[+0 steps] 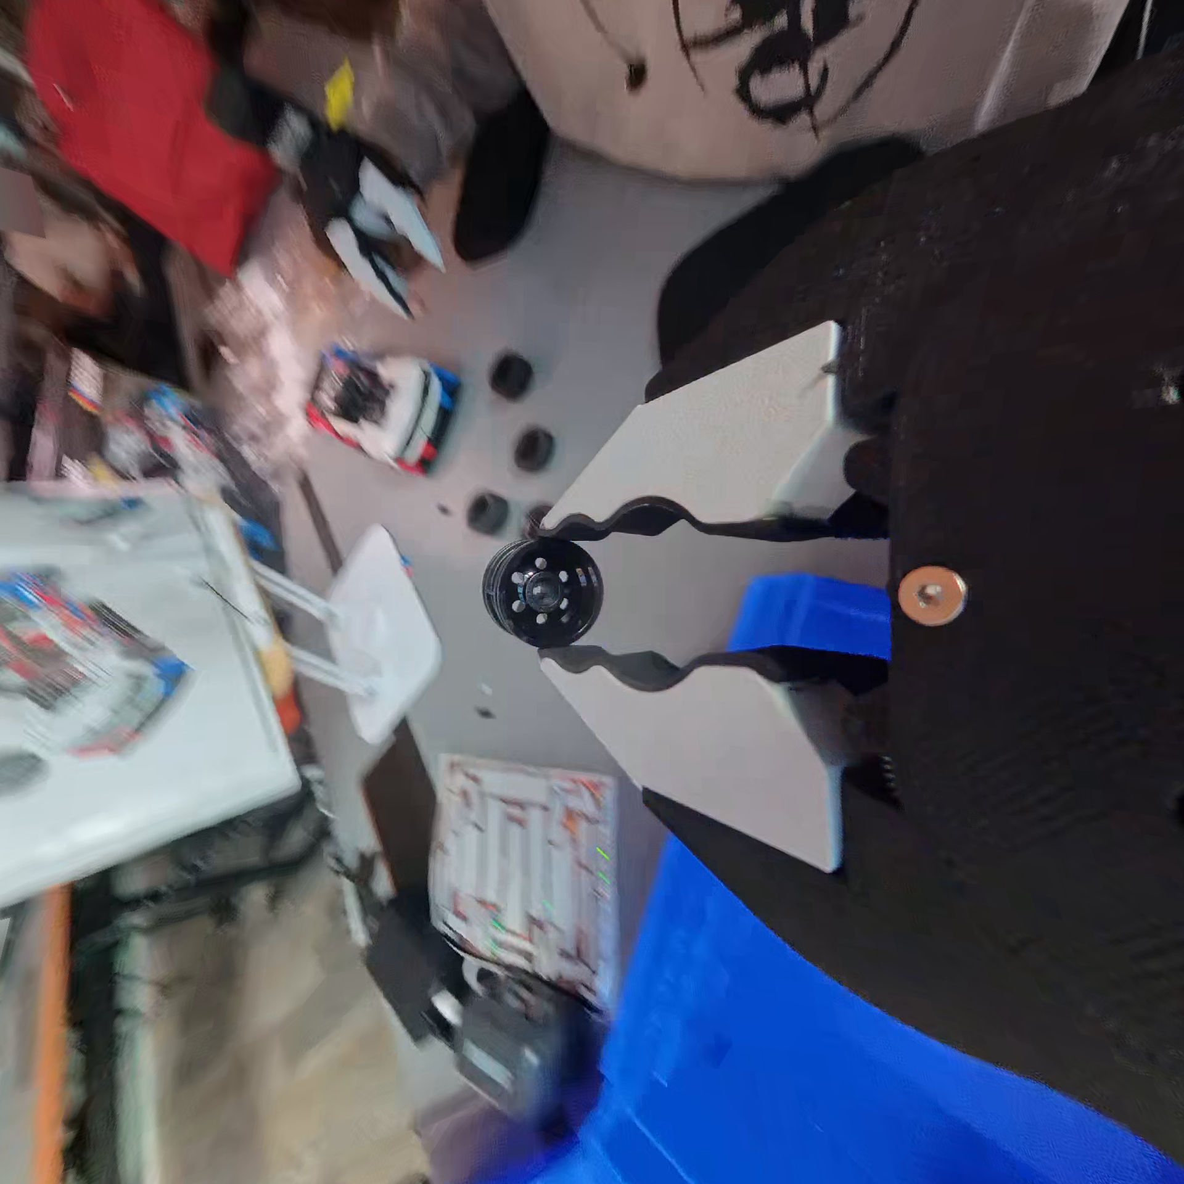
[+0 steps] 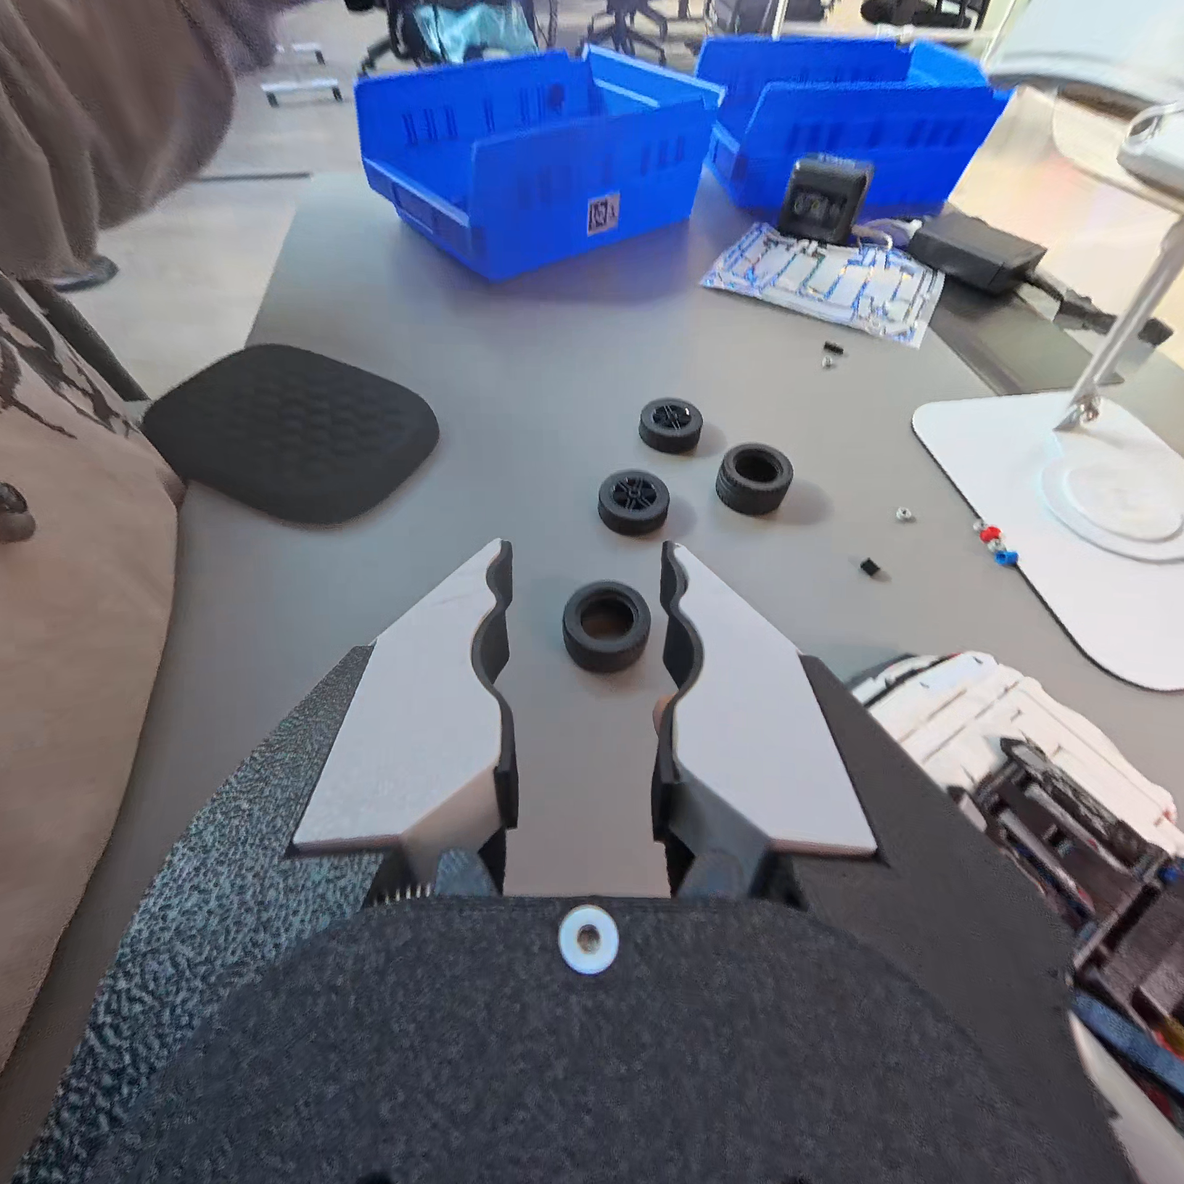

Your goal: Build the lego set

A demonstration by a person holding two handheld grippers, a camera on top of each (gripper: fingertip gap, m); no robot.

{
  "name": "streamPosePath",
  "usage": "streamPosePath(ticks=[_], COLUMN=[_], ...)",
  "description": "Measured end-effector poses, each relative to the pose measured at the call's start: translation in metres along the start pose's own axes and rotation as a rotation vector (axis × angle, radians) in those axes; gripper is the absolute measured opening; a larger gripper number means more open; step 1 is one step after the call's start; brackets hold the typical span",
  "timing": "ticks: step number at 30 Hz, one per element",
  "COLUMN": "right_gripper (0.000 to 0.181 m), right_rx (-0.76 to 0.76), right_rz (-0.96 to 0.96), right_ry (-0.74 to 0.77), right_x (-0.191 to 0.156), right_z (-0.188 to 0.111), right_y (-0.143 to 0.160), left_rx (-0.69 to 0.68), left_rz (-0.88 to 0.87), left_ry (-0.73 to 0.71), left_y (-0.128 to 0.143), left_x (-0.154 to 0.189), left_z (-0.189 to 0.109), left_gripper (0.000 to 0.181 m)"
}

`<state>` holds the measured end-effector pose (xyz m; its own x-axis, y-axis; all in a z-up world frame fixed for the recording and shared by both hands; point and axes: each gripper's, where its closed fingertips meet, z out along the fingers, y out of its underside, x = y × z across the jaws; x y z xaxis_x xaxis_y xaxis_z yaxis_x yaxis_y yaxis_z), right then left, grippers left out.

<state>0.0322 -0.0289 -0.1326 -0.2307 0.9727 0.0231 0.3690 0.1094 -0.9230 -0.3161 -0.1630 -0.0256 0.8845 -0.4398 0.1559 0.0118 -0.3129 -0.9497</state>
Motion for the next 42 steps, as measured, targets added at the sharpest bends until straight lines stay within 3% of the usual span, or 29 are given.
streamPosePath(ticks=[2,5,8,12,17,22,26,29,32,36,42], right_gripper=[0.044,0.044,0.042,0.043,0.042,0.030,0.030,0.030,0.030,0.030,0.030], right_rx=[0.084,0.203,0.290,0.294,0.194,0.057,-0.012,-0.151,-0.316,-0.421,-0.519], right_rz=[-0.041,-0.145,-0.267,-0.471,-0.661,-0.740,-0.618,-0.412,-0.216,-0.110,-0.045], right_ry=[-0.022,-0.017,0.006,0.111,0.256,0.330,0.242,0.132,0.031,-0.018,-0.085], right_x=[-0.010,-0.026,-0.045,-0.059,-0.051,-0.037,-0.026,-0.009,0.002,0.009,0.012], right_z=[0.009,0.019,0.023,0.019,0.008,0.000,-0.003,-0.003,0.003,0.026,0.048], right_y=[-0.025,-0.069,-0.113,-0.148,-0.144,-0.120,-0.106,-0.070,-0.012,0.034,0.055], left_rx=[0.203,0.424,0.588,0.594,0.447,0.327,0.219,0.082,-0.163,-0.417,-0.431], left_rz=[0.015,-0.012,-0.127,-0.283,-0.361,-0.356,-0.338,-0.111,0.116,0.275,0.432], left_ry=[0.218,0.547,0.869,1.144,1.301,1.286,1.253,0.970,0.685,0.534,0.394], left_y=[-0.029,-0.050,-0.063,-0.063,-0.044,-0.027,-0.019,0.013,0.072,0.138,0.147], left_x=[0.056,0.125,0.168,0.202,0.245,0.260,0.257,0.235,0.207,0.201,0.191], left_z=[0.015,0.041,0.066,0.123,0.185,0.222,0.239,0.268,0.291,0.308,0.326], left_gripper=[0.031,0.031,0.031,0.030,0.031,0.031,0.031,0.041,0.058,0.078,0.066])
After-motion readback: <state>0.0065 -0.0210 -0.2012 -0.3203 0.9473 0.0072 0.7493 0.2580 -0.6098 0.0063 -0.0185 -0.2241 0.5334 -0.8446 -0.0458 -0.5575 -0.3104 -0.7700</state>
